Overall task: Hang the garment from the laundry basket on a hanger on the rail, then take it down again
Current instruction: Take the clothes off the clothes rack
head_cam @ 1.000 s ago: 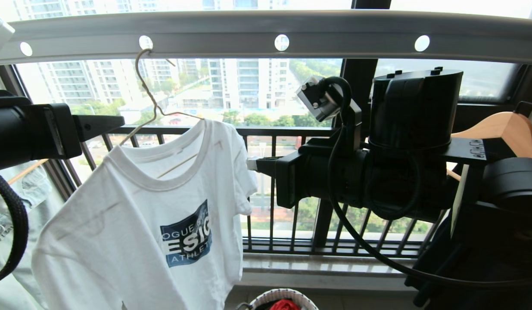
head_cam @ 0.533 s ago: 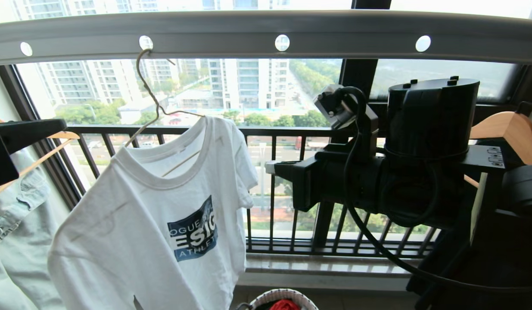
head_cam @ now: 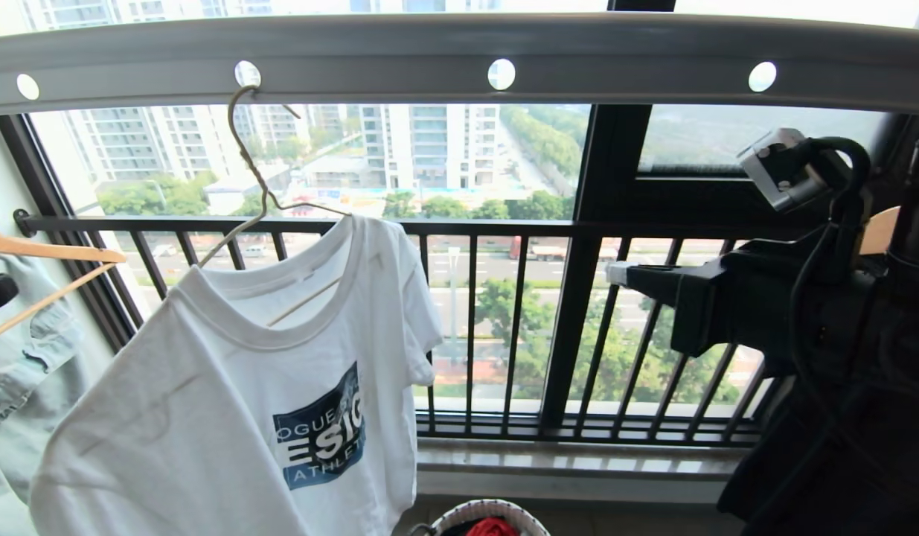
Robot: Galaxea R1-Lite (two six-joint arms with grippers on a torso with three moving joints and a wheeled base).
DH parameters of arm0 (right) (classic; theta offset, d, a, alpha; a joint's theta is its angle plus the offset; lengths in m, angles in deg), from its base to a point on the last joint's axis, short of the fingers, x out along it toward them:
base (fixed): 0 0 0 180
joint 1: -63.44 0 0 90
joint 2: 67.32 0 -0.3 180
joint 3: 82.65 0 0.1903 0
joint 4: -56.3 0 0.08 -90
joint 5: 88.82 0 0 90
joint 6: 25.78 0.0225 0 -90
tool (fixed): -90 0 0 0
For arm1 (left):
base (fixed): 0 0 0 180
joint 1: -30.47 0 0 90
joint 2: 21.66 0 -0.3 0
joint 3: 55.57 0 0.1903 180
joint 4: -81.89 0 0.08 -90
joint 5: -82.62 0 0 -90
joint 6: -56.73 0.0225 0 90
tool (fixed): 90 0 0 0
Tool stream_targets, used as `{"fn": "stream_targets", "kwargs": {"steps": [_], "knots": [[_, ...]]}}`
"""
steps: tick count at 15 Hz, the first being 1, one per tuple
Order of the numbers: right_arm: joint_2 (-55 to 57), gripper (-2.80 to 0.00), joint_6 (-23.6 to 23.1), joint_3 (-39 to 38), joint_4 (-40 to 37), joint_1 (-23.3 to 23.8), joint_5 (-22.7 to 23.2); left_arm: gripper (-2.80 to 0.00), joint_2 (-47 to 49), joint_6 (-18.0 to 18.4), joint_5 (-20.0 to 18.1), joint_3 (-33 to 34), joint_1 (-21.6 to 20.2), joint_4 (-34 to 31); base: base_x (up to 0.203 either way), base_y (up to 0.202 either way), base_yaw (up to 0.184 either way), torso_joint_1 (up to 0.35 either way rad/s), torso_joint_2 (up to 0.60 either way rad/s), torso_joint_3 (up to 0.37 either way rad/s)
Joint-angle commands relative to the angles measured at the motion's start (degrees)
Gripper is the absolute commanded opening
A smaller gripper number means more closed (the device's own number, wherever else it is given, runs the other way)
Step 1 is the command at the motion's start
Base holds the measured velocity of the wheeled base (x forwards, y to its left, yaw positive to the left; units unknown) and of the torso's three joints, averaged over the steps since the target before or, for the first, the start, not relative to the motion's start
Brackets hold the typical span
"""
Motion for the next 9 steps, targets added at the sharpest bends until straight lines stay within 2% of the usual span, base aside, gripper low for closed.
{"fn": "stream_targets", "kwargs": {"steps": [1,5,9], "knots": [[-12.74,-2.8,-0.15,-1.76,-3.57,6.37,-0.36,-2.8,-5.61,-0.04,0.15,1.94,-2.55,-0.03,0.0,0.0,0.0,0.0,0.0,0.0],[-30.91,-2.8,-0.3,-1.74,-15.45,15.4,-5.11,-2.8,-13.52,0.11,0.29,4.16,-12.38,0.1,0.0,0.0,0.0,0.0,0.0,0.0],[-50.13,-2.8,-0.31,-1.72,-33.38,21.28,-8.85,-2.8,-25.22,0.32,-0.08,10.67,-14.41,-0.23,0.0,0.0,0.0,0.0,0.0,0.0]]}}
